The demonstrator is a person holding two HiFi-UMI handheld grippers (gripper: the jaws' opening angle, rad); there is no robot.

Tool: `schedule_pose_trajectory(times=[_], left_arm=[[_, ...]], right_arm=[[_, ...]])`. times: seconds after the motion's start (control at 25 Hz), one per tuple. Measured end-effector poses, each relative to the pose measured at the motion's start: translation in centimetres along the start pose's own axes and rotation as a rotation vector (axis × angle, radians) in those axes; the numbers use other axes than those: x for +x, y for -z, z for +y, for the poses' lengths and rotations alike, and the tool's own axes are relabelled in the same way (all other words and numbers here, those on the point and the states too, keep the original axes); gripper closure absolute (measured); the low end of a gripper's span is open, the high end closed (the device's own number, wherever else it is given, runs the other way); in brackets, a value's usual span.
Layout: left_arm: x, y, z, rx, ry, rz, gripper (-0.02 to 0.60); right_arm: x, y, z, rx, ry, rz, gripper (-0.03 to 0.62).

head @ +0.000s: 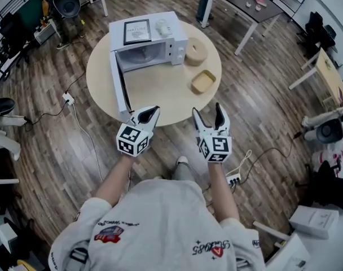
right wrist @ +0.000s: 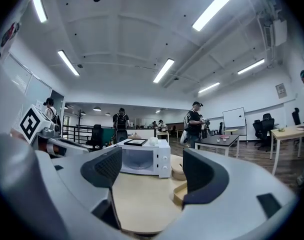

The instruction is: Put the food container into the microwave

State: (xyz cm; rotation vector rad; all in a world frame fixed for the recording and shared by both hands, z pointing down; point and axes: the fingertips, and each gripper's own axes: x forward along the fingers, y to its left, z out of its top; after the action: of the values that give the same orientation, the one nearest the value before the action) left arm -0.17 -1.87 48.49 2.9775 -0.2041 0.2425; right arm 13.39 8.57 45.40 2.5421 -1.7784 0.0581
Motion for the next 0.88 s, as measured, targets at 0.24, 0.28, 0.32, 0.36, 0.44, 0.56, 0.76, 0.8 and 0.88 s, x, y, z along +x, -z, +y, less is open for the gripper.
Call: schedule_pose_trajectory(times=[0.24,0.28,0.32,0.36,0.44,0.56,0.76,0.8,0.88], left_arm=[[5.8,-2.0,3.6,0.006,-0.074,-0.025,0.577],[6.9,-2.3,4.5,0.005,-0.093,-0.025,0.577],[8.0,-2.5,5.4,0.001,-0.115,-0.022,0.577],[9.0,-2.8,6.3,-0.005,-0.139,-0.018,0.577],[10.8,-3.4,7.9,-0.013,-0.187,-0.011,0.577],[13.0,-4.6,10.0,-0.024,-0.26,-0.014,0.577],[15.2,-5.1,12.2,-0.038,-0.392,-0.012,0.577],[15.3,-5.0,12.6,-0.043,-0.419,-0.011,0.577],[15.8,-5.1,13.3,-0.054,-0.459,-0.014,0.577]], right_arm=[[7.8,-0.3,-3.8,0.006,-0.074,-0.025,0.226],[9.4,-0.3,-4.4,0.009,-0.092,-0.023,0.226],[11.0,-0.3,-5.1,0.013,-0.111,-0.017,0.226],[12.7,-0.5,-5.7,0.017,-0.133,-0.012,0.224],[15.6,-1.1,-6.9,0.017,-0.178,-0.011,0.224],[19.4,-2.1,-9.1,0.014,-0.233,-0.022,0.226],[24.5,-2.0,-11.0,0.011,-0.35,-0.015,0.227],[25.3,-1.9,-11.2,0.012,-0.373,-0.011,0.227],[26.7,-1.4,-11.8,0.018,-0.397,0.001,0.23]])
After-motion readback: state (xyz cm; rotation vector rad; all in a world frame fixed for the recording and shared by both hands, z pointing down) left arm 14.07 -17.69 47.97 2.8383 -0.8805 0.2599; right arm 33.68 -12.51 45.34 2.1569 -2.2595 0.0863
